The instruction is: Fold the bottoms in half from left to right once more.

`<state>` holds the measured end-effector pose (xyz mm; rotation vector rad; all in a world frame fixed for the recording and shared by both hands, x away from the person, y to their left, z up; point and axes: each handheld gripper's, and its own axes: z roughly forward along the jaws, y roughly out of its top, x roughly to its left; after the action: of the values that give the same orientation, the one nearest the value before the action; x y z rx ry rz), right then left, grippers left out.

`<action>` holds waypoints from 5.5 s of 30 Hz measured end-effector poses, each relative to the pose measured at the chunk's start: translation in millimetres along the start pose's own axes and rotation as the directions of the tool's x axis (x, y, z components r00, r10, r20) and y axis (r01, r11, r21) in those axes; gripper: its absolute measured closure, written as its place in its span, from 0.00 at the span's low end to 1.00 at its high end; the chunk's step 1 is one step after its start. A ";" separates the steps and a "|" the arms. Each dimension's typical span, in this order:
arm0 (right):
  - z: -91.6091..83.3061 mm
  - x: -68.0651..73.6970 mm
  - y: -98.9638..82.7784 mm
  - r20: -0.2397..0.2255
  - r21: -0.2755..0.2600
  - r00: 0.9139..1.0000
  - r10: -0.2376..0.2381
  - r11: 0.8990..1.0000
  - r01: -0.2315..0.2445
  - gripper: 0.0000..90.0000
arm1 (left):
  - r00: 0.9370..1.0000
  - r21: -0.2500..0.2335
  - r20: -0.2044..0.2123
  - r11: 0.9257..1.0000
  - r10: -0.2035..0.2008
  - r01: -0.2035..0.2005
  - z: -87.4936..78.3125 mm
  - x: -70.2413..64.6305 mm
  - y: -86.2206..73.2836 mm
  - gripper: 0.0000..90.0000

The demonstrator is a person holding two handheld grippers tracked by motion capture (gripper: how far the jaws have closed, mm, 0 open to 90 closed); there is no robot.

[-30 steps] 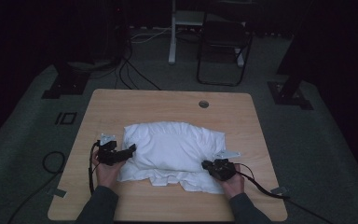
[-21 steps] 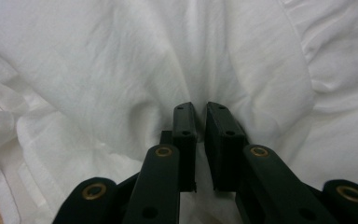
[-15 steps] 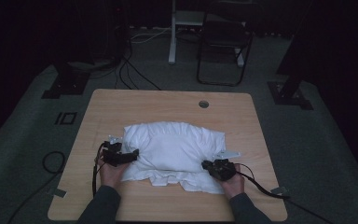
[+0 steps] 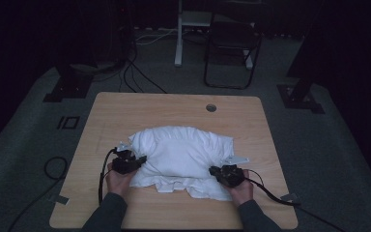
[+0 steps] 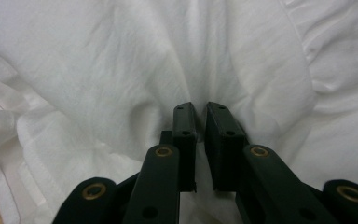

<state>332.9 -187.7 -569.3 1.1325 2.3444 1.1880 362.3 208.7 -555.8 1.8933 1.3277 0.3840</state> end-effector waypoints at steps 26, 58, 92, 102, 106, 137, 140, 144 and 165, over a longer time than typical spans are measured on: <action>-21.1 8.1 33.3 0.032 -0.076 0.999 -0.032 0.996 0.035 0.63 | 1.000 -0.119 -0.006 0.993 0.002 -0.002 -32.6 1.5 12.8 0.88; 40.6 54.9 63.6 -0.034 0.116 0.984 -0.175 0.977 0.178 0.65 | 0.981 -0.276 0.067 0.948 0.185 -0.160 -60.3 -65.2 86.7 0.90; 6.2 11.1 53.2 0.058 0.032 0.997 -0.044 0.999 0.042 0.54 | 0.959 -0.277 0.006 0.922 0.282 -0.270 -65.9 -91.7 94.3 0.90; 52.8 24.5 55.0 0.040 0.114 0.997 -0.072 0.991 0.067 0.55 | 0.950 -0.281 0.020 0.914 0.311 -0.293 -68.3 -101.4 97.0 0.90; 69.8 41.5 63.3 -0.024 0.080 0.995 -0.097 0.992 0.099 0.57 | 0.947 -0.281 0.027 0.911 0.320 -0.300 -65.9 -106.3 97.6 0.90; 11.4 -5.3 87.1 -0.070 -0.131 0.997 0.029 0.991 -0.038 0.95 | 0.897 -0.062 0.291 0.942 0.334 -0.330 25.5 -149.3 28.6 0.78; 19.7 -16.2 85.1 -0.053 -0.108 0.995 0.082 0.990 -0.087 0.96 | 0.884 -0.115 0.291 0.931 0.364 -0.346 1.0 -152.9 39.1 0.65; 26.9 -29.2 78.1 -0.035 -0.074 0.992 0.120 0.990 -0.123 0.96 | 0.890 -0.240 0.243 0.913 0.386 -0.330 -44.4 -144.3 62.5 0.61; 21.3 -49.6 75.4 0.018 -0.051 0.990 0.137 0.989 -0.136 0.77 | 0.968 -0.049 0.090 0.972 0.235 -0.232 26.5 -73.0 37.8 0.70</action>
<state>416.2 -186.2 -528.8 1.2999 2.2391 1.2654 374.1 126.5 -532.1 2.0163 1.0303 0.4283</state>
